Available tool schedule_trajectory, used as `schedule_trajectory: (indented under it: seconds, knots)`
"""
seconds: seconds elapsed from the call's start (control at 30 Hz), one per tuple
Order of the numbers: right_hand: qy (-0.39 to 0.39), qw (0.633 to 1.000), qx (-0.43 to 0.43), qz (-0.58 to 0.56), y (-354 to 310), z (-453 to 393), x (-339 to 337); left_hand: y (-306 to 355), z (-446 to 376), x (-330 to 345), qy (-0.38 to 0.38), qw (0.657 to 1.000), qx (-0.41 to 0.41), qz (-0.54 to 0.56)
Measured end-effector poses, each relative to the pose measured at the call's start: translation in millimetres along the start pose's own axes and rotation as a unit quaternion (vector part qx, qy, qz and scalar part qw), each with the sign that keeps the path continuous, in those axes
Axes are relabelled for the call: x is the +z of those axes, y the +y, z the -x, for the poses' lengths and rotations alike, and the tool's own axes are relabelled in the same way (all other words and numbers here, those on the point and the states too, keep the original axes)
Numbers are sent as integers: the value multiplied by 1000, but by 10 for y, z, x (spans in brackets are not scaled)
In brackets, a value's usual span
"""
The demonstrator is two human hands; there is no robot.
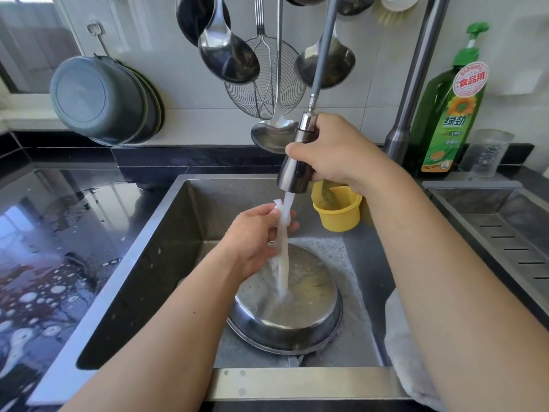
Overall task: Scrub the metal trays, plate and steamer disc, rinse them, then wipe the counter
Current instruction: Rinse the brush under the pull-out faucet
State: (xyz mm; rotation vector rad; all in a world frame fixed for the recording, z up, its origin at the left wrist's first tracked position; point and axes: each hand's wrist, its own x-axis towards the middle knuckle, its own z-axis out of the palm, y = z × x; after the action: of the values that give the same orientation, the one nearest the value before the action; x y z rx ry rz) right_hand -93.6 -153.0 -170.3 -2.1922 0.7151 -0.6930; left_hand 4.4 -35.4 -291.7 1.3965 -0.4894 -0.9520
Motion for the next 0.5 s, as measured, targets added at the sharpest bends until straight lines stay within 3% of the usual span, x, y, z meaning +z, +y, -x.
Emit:
schedule_trajectory:
  seconds: [0.23, 0.5]
  knots:
    - [31, 999, -1, 22, 33, 8, 18, 8, 58, 36, -36, 998, 0, -44]
    - [-12, 1000, 10, 11, -65, 64, -58, 22, 48, 18, -1, 1000, 21, -11]
